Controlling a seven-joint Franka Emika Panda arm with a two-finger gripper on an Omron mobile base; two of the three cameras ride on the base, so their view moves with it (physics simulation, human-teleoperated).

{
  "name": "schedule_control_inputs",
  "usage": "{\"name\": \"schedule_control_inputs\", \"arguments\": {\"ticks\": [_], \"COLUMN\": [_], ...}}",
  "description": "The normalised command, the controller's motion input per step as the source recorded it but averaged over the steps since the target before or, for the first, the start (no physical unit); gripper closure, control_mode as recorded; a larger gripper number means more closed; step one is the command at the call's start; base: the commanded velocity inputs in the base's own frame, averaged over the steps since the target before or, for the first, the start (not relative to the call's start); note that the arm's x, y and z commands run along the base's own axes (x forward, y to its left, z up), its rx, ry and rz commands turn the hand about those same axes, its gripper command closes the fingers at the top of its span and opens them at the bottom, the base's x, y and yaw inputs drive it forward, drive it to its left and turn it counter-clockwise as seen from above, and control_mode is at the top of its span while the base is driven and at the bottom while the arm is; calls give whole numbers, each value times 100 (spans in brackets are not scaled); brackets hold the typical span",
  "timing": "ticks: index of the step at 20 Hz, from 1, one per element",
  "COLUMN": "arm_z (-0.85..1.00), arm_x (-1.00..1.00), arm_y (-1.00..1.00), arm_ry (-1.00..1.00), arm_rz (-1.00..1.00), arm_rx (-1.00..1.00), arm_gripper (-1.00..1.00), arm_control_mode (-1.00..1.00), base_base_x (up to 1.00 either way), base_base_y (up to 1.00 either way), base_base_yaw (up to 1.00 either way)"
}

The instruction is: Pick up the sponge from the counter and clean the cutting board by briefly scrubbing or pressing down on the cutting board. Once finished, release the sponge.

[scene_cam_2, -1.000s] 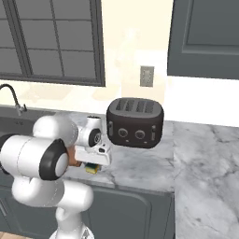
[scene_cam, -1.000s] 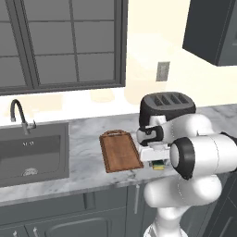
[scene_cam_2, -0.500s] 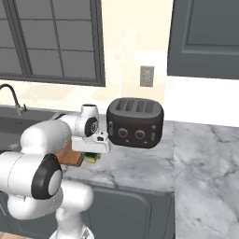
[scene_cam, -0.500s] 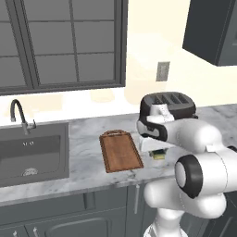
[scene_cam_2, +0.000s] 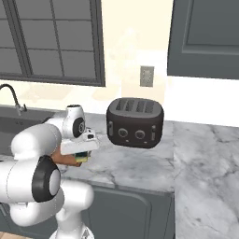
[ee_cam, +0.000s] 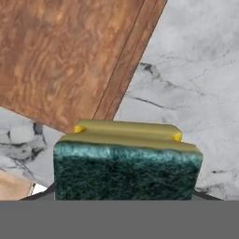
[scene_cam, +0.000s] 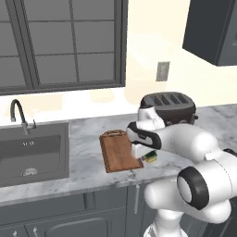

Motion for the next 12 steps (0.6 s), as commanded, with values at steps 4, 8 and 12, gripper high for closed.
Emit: {"name": "schedule_control_inputs", "arguments": {"ticks": [4, 8, 12], "arm_z": [-4, -15, -20], "arm_x": [11, 18, 10], "arm_y": [27, 23, 21], "arm_ry": [2, 8, 8], "arm_rz": [39, 39, 40], "arm_rx": [0, 0, 0], "arm_gripper": [100, 100, 100], "arm_control_mode": [-100, -100, -100], "base_base_x": [0, 0, 0], "base_base_y": [0, 0, 0], "base_base_yaw": [0, 0, 0]}}
